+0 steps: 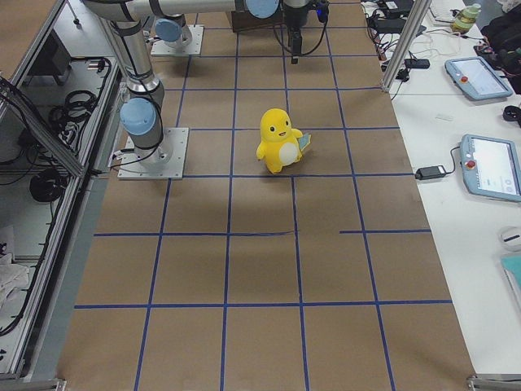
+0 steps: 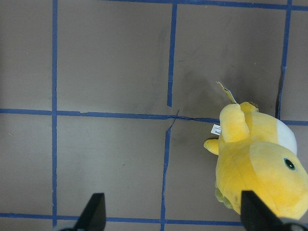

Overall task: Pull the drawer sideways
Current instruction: 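Close the left gripper around the white drawer handle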

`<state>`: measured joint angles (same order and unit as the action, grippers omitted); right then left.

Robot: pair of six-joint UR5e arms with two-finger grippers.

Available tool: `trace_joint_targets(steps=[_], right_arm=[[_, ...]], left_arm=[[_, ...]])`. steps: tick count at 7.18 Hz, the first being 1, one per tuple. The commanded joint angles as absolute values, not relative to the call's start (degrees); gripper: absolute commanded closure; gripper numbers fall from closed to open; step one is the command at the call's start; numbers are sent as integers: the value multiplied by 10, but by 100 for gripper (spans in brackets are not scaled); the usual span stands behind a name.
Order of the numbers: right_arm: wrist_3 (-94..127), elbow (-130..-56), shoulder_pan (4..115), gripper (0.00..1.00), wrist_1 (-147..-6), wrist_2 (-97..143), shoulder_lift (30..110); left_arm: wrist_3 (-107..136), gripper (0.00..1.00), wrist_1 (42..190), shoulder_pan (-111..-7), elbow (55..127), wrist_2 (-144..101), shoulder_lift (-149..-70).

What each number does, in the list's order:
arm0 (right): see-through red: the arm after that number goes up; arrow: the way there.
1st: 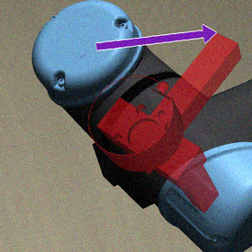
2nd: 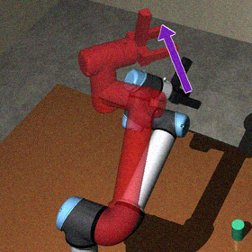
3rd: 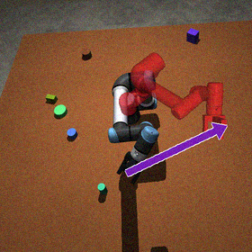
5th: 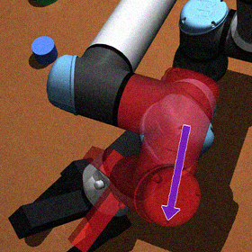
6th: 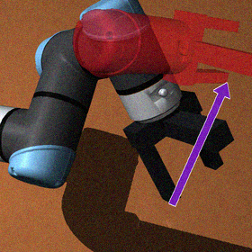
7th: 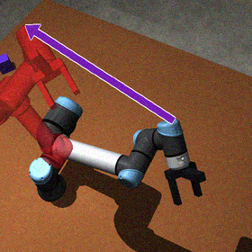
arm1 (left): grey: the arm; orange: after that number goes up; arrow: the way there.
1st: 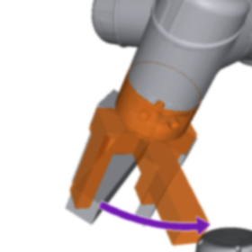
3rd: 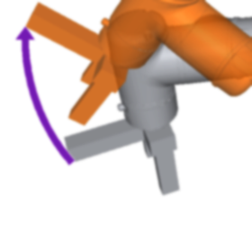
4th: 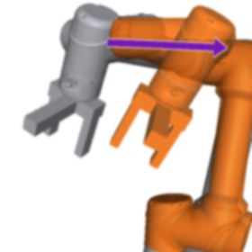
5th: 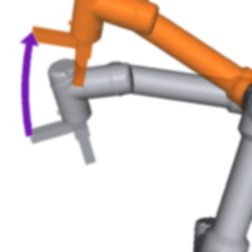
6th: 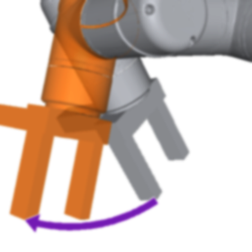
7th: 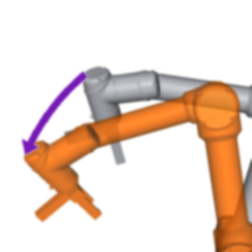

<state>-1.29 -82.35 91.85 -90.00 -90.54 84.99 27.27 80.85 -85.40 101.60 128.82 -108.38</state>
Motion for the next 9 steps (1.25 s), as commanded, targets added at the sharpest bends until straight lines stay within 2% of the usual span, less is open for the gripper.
trace_joint_targets(steps=[1,2,3,6,7,9], right_arm=[[-12,-824,918,0,-900,-906,850],[-13,-824,918,0,-900,-905,850],[-12,-824,918,0,-900,-906,850],[-12,-824,918,0,-900,-905,850],[-12,-824,918,0,-900,-905,850],[-12,-824,918,0,-900,-906,850]], left_arm=[[280,33,810,-852,1016,1287,-1085],[280,36,815,-852,1016,1287,-1085],[280,47,816,-852,1016,1287,-1085],[278,49,828,-852,1016,1288,-1080],[279,56,834,-851,1016,1289,-1078],[279,57,842,-851,1015,1289,-1077]])
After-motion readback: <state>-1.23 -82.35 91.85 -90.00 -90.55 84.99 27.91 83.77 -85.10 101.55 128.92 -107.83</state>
